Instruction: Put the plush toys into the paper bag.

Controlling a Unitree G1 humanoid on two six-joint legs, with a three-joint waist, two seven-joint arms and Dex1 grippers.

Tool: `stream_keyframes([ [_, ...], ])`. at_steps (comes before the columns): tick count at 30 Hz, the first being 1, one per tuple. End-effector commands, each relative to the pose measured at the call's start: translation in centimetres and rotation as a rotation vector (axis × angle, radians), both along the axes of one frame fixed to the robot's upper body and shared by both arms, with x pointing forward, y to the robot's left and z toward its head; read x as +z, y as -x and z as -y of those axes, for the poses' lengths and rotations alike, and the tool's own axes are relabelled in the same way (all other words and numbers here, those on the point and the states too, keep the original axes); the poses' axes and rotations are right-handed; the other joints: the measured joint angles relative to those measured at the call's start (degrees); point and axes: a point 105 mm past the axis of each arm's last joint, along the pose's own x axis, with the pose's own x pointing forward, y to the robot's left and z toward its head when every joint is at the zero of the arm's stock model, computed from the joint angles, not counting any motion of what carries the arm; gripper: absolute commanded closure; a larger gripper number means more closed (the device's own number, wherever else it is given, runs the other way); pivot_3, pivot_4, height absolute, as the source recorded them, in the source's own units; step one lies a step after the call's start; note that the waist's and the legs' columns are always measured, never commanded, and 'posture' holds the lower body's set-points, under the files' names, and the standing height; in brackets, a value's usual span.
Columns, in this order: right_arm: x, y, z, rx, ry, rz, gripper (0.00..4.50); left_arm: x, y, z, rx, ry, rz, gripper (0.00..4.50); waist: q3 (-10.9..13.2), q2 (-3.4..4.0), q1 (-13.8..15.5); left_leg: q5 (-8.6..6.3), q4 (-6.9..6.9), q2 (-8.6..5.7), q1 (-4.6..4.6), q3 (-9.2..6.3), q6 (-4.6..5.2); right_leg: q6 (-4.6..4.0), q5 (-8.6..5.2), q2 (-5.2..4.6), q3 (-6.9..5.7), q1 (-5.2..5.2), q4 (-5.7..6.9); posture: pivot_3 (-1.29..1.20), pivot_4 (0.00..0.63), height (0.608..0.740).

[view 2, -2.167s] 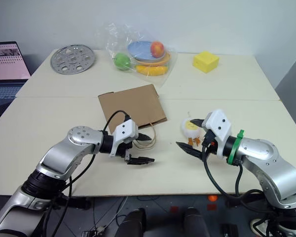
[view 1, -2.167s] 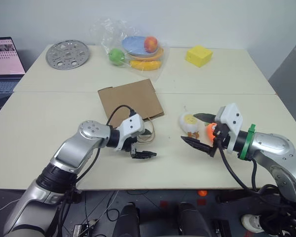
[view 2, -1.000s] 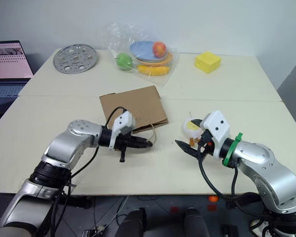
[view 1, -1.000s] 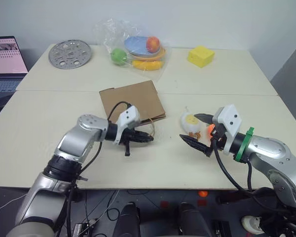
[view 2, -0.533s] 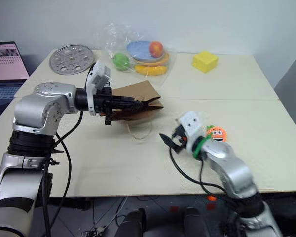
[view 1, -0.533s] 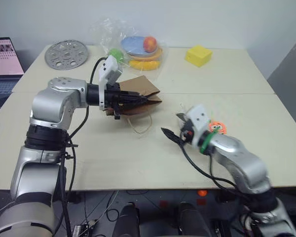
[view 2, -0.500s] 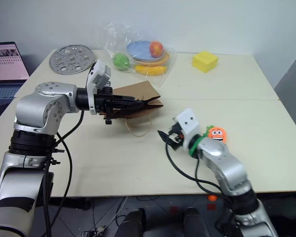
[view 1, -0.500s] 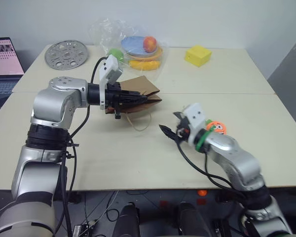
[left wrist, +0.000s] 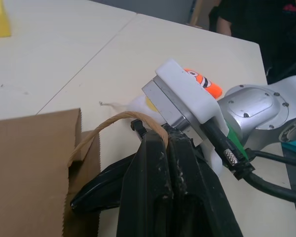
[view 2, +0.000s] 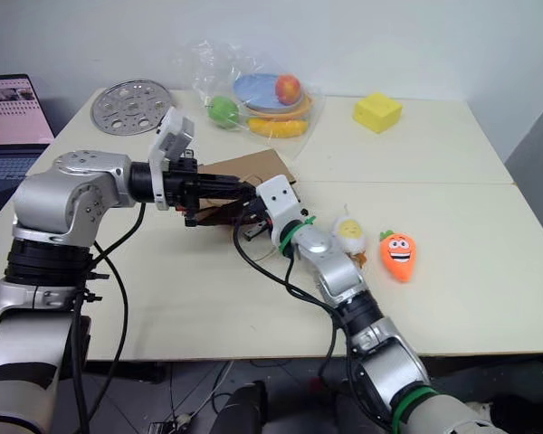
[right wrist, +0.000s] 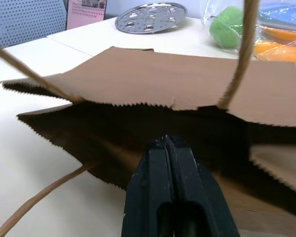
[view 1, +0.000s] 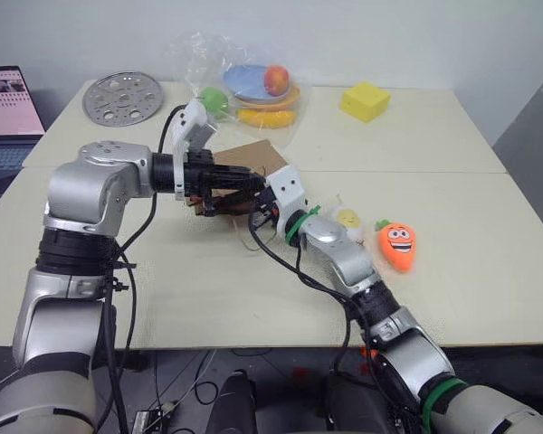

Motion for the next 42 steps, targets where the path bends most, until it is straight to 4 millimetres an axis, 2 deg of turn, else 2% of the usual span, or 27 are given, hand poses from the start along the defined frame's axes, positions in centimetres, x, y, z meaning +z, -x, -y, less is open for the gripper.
stream_keyframes([
  [1, -1.2, -0.6, -0.2, -0.036, 0.054, -0.015, 4.47, 3.8, 0.8, -0.3, -0.020, 0.042, 0.116, 4.50, 0.01, 0.01, 0.04, 0.00, 0.00, 0.00, 0.00, 0.00, 0.00, 0.00, 0.00, 0.00, 0.00, 0.01, 0.00, 0.00, 0.150, 0.740],
  [7, -3.0, -0.2, -0.6, -0.001, 0.118, -0.057, 4.47, 6.8, -1.3, -2.8, 0.106, 0.050, 0.240, 4.50, 0.01, 0.02, -0.43, 0.00, 0.00, 0.00, 0.04, 0.00, 0.00, 0.01, 0.00, 0.03, 0.01, -0.03, 0.08, 0.00, 0.150, 0.740],
  [12, -4.1, 0.2, 0.5, 0.000, 0.146, -0.091, 4.47, 11.6, -3.6, -4.4, 0.261, 0.202, 0.391, 4.50, 0.01, 0.01, -0.31, 0.00, 0.00, 0.00, 0.03, -0.03, 0.00, 0.02, -0.01, 0.03, -0.01, -0.03, 0.10, 0.00, 0.150, 0.740],
  [15, -3.9, 0.3, 1.2, -0.011, 0.153, -0.091, 4.47, 14.0, -3.6, -4.5, 0.265, 0.325, 0.444, 4.50, 0.01, 0.01, -0.18, 0.00, 0.00, 0.00, 0.02, -0.03, 0.00, 0.04, -0.02, 0.02, -0.02, -0.03, 0.09, 0.00, 0.150, 0.740],
  [19, -4.3, 0.4, 1.7, -0.028, 0.160, -0.105, 4.47, 15.8, -3.5, -4.8, 0.273, 0.455, 0.462, 4.50, 0.01, 0.01, -0.22, 0.00, -0.01, 0.00, 0.03, -0.03, 0.00, 0.04, -0.02, 0.02, -0.02, -0.03, 0.13, 0.00, 0.150, 0.740],
  [22, -4.0, 0.6, 1.6, -0.025, 0.143, -0.108, 4.47, 13.5, -4.1, -4.3, 0.265, 0.362, 0.444, 4.50, 0.01, 0.01, -0.34, 0.00, 0.01, 0.00, 0.03, -0.03, 0.00, 0.04, -0.02, 0.02, -0.01, -0.07, 0.27, 0.00, 0.150, 0.740],
  [25, -2.6, 1.0, 1.4, 0.003, 0.099, -0.073, 4.47, 10.6, -4.1, -3.6, 0.224, 0.277, 0.387, 4.50, 0.01, 0.01, -0.34, 0.00, 0.02, -0.01, 0.03, -0.01, -0.01, 0.04, -0.02, 0.02, 0.03, -0.26, 0.66, 0.00, 0.150, 0.740],
  [30, 0.4, 2.0, 1.2, 0.063, 0.005, 0.003, 4.47, 8.5, -4.2, -3.5, 0.212, 0.203, 0.368, 4.50, 0.01, 0.01, -0.61, 0.02, 0.04, 0.00, -0.04, 0.00, -0.02, 0.01, -0.04, 0.03, 0.05, -0.50, 0.88, 0.00, 0.150, 0.740],
  [34, 3.8, 4.1, 1.0, 0.157, -0.111, 0.078, 4.47, 7.6, -4.0, -3.2, 0.186, 0.174, 0.354, 4.50, 0.01, 0.01, -0.79, 0.02, 0.03, 0.00, -0.05, 0.01, -0.02, 0.01, -0.04, 0.03, 0.06, -0.52, 0.89, 0.00, 0.150, 0.740],
  [37, 7.4, 6.9, 2.0, 0.259, -0.201, 0.133, 4.47, 6.8, -4.1, -2.9, 0.178, 0.145, 0.345, 4.50, 0.01, 0.01, -0.73, 0.02, 0.04, 0.00, -0.09, 0.01, -0.02, 0.02, -0.04, 0.03, 0.06, -0.53, 0.88, 0.00, 0.150, 0.740],
  [42, 9.2, 8.1, 5.8, 0.185, -0.207, 0.187, 4.47, 6.0, -3.9, -2.5, 0.148, 0.125, 0.330, 4.50, 0.00, -0.01, -0.47, 0.02, 0.05, 0.00, -0.09, 0.01, -0.02, 0.01, -0.04, 0.03, 0.07, -0.52, 0.87, 0.00, 0.150, 0.740],
])
